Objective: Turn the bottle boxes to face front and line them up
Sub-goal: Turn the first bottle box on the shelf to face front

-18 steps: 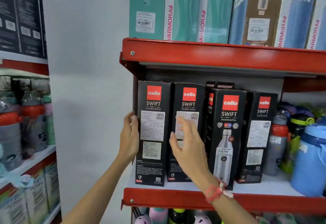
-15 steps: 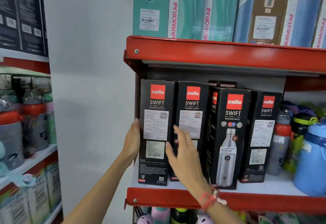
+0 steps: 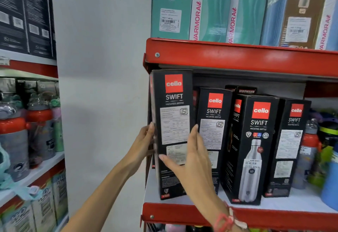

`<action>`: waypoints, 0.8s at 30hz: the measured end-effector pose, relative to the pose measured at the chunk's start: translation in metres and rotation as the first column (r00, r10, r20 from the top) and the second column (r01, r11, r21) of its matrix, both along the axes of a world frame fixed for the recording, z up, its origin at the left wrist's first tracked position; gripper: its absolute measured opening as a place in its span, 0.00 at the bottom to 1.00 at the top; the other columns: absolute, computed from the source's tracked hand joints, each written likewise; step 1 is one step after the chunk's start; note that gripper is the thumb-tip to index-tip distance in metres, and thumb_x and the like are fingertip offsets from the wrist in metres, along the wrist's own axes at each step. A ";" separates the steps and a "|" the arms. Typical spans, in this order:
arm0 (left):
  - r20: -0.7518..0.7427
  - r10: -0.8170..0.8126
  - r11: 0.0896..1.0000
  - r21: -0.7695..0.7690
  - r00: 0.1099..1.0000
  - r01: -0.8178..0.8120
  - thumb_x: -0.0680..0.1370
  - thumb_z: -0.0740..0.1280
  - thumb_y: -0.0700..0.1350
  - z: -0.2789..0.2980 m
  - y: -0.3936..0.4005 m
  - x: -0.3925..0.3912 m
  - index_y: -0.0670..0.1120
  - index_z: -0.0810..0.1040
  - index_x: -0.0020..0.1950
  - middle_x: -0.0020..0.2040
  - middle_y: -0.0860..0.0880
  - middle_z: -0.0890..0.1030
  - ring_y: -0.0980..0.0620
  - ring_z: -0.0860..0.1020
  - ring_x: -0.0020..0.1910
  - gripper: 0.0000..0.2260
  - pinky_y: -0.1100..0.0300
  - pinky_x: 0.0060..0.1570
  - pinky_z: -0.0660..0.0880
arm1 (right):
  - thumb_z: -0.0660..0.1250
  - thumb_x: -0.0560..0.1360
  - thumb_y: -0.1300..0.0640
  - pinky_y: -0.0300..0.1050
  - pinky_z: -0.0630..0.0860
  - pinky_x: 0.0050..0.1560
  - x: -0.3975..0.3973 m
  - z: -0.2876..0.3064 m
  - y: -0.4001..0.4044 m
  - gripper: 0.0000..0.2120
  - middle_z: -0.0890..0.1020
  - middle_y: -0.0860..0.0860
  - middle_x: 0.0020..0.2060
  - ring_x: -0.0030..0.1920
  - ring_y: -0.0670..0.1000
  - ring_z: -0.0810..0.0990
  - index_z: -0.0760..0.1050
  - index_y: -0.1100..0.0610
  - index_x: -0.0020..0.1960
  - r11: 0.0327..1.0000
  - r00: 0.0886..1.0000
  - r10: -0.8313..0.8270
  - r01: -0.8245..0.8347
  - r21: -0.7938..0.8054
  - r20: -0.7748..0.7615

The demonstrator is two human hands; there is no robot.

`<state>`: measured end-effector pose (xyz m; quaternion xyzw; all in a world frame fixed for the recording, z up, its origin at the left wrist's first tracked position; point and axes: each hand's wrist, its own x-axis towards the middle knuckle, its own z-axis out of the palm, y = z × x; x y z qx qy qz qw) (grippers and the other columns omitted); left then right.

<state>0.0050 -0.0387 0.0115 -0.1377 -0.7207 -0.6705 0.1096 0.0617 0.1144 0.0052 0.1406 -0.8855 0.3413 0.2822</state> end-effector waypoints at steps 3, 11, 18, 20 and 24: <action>-0.064 0.012 0.999 0.032 0.998 -0.010 0.74 0.62 0.58 0.007 -0.006 0.013 0.47 0.67 0.64 0.55 0.45 0.82 0.54 0.83 0.48 0.23 0.60 0.43 0.80 | 0.72 0.64 0.34 0.47 0.56 0.76 -0.003 0.009 0.004 0.62 0.49 0.50 0.78 0.77 0.50 0.52 0.32 0.54 0.77 0.996 0.995 0.067 -0.062 -0.062 0.080; -0.236 0.057 0.996 -0.059 0.970 -0.073 0.72 0.72 0.40 0.005 -0.023 0.033 0.56 0.66 0.70 0.57 0.50 0.83 0.50 0.83 0.53 0.30 0.57 0.47 0.82 | 0.79 0.63 0.48 0.46 0.68 0.71 -0.039 0.020 0.025 0.50 0.72 0.44 0.70 0.68 0.44 0.71 0.55 0.49 0.77 0.925 0.904 0.371 -0.339 -0.174 0.213; -0.258 0.207 0.977 0.014 0.944 -0.211 0.72 0.72 0.37 -0.024 0.003 0.022 0.55 0.63 0.73 0.60 0.47 0.81 0.50 0.81 0.57 0.33 0.52 0.52 0.81 | 0.74 0.70 0.64 0.37 0.74 0.61 -0.050 0.014 0.021 0.44 0.79 0.49 0.62 0.60 0.47 0.78 0.54 0.51 0.78 0.947 0.929 0.313 -0.290 -0.136 0.199; -0.250 0.223 0.973 0.002 0.942 -0.230 0.73 0.71 0.37 -0.029 0.008 0.020 0.55 0.62 0.74 0.62 0.47 0.80 0.51 0.80 0.59 0.33 0.51 0.54 0.80 | 0.75 0.69 0.64 0.48 0.74 0.65 -0.053 0.004 0.021 0.44 0.80 0.49 0.61 0.60 0.49 0.79 0.55 0.50 0.78 0.959 0.950 0.262 -0.237 -0.155 0.171; -0.255 0.238 0.957 -0.102 0.937 -0.270 0.75 0.70 0.40 -0.030 0.018 0.016 0.57 0.57 0.75 0.64 0.54 0.77 0.56 0.77 0.61 0.35 0.49 0.59 0.78 | 0.77 0.67 0.65 0.51 0.78 0.62 -0.055 -0.010 0.024 0.43 0.83 0.50 0.58 0.56 0.49 0.81 0.61 0.49 0.76 0.953 0.982 0.174 -0.148 -0.265 0.078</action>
